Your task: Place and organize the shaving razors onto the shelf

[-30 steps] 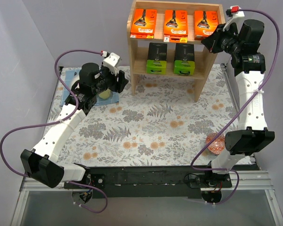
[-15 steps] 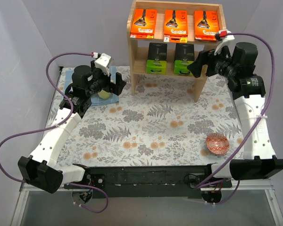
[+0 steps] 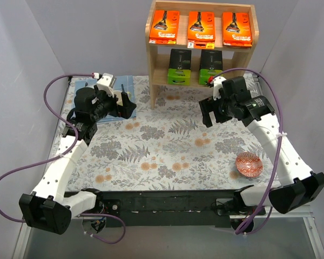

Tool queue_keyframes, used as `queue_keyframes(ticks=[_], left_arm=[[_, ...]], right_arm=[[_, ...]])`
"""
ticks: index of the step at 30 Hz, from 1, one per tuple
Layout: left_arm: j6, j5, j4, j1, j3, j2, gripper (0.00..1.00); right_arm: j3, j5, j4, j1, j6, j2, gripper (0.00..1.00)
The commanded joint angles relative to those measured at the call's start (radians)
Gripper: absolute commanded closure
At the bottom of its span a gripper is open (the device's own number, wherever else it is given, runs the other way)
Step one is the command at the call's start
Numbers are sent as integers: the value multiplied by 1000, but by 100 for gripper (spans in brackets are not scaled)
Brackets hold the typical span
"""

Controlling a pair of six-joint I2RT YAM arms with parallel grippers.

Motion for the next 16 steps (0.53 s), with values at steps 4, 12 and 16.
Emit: queue_keyframes(ticks=[4, 12, 16], left_arm=[[20, 28, -17, 55, -66, -120, 2], [26, 80, -11, 103, -90, -127, 2], [-5, 138, 11, 138, -92, -111, 2]], right_arm=[[52, 11, -73, -7, 5, -119, 1], [20, -88, -62, -7, 29, -195, 1], [43, -139, -36, -6, 54, -168, 1]])
